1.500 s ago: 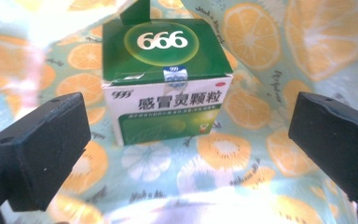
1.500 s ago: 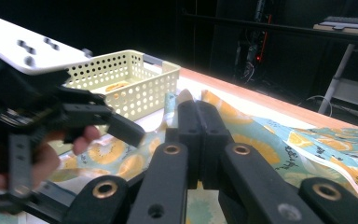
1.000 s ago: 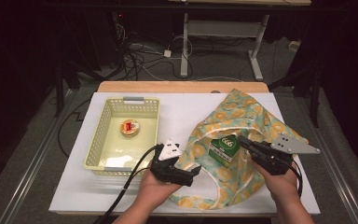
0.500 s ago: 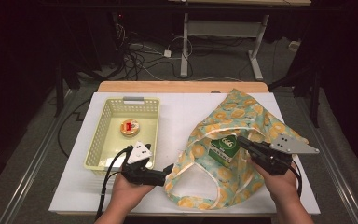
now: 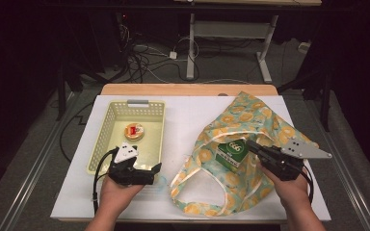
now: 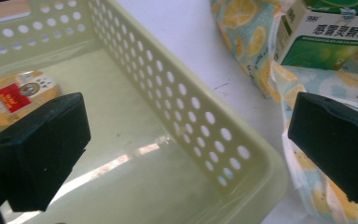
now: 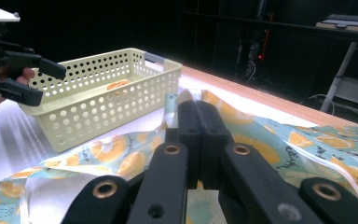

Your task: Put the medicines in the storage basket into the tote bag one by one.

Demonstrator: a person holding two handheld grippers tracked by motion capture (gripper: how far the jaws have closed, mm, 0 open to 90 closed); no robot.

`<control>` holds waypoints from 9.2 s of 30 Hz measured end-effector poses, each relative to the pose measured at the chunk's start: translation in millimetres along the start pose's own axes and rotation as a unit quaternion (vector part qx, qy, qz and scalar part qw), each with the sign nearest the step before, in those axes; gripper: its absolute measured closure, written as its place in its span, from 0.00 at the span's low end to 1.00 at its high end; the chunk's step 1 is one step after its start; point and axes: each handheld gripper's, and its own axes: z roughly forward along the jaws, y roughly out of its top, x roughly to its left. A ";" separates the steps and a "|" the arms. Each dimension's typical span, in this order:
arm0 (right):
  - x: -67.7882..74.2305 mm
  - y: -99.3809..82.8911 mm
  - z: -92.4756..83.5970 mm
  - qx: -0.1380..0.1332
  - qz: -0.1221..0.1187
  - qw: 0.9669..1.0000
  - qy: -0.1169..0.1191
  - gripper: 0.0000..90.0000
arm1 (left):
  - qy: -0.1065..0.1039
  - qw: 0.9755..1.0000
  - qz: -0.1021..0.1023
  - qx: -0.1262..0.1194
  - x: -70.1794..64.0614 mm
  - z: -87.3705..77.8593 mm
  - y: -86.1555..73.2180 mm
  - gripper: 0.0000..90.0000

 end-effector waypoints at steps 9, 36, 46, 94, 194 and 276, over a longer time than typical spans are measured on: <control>-1.1 1.0 -1.1 -0.003 0.001 1.000 -0.001 1.00 | 0.007 0.999 -0.036 -0.007 23.9 -11.1 -2.7 0.00; -5.0 -4.9 -2.9 0.005 0.009 1.000 -0.010 1.00 | 0.036 0.997 -0.065 -0.035 58.3 -12.3 38.9 0.00; -4.3 -4.8 -4.4 0.006 0.007 1.000 -0.010 1.00 | 0.030 0.996 -0.078 -0.037 68.1 7.6 46.3 0.00; -2.3 -5.6 -3.4 0.007 0.006 1.000 -0.007 1.00 | 0.077 0.980 -0.115 0.144 124.3 84.5 60.9 0.00; 2.4 2.0 -7.1 -0.009 -0.002 1.000 0.002 1.00 | -0.134 0.984 0.100 0.063 -152.1 140.7 94.4 0.21; 3.4 -0.9 -4.4 0.004 -0.009 1.000 -0.005 1.00 | -0.104 0.992 0.070 0.026 -97.5 46.4 -33.1 0.33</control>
